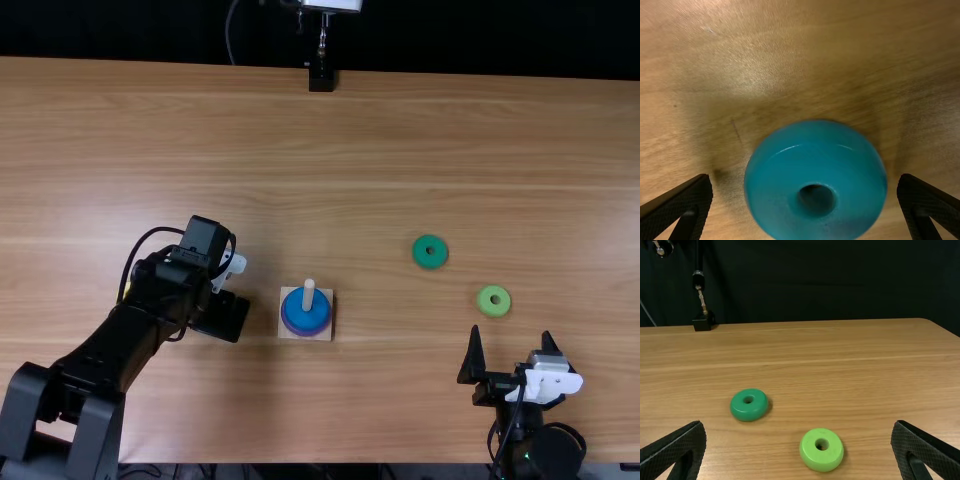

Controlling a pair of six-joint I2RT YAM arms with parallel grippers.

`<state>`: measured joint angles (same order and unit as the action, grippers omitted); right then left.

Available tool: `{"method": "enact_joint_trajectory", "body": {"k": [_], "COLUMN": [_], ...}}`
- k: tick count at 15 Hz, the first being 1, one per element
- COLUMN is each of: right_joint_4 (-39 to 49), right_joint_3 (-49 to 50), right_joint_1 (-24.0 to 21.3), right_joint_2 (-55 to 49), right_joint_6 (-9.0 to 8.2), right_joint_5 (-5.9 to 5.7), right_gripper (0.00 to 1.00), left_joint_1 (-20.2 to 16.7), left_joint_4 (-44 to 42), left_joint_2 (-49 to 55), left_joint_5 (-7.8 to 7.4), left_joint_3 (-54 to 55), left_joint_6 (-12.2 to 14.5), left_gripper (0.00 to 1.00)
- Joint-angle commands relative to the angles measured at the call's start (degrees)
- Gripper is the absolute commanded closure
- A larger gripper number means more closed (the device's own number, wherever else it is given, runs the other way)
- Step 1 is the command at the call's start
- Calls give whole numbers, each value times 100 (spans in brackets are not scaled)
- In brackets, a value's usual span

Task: Build the Hanoi tower: stack the rings onto the peg from bottom to top in this color order: purple, dark blue, light blue, dark green, light green, yellow, orange.

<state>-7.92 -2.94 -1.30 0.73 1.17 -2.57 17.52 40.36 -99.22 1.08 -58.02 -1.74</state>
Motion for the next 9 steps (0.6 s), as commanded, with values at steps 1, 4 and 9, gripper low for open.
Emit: {"method": "enact_joint_trajectory", "body": {"k": [1, 4, 9], "right_joint_4": [-15, -15, -15], "right_joint_3": [162, 162, 162], "right_joint_1": [-90, -90, -90], "right_joint_2": [-73, -73, -73], "right_joint_6": [-11, -11, -11], "right_joint_5": [-38, -38, -38], "right_gripper": [0, 0, 0], "left_joint_1": [-38, -38, -29], "left_joint_4": [4, 14, -49], "left_joint_2": [-89, -89, -80], "left_joint_5": [-24, -24, 71], "left_joint_3": [45, 45, 71], "left_joint_6": [5, -6, 16], "left_gripper": [0, 0, 100]}}
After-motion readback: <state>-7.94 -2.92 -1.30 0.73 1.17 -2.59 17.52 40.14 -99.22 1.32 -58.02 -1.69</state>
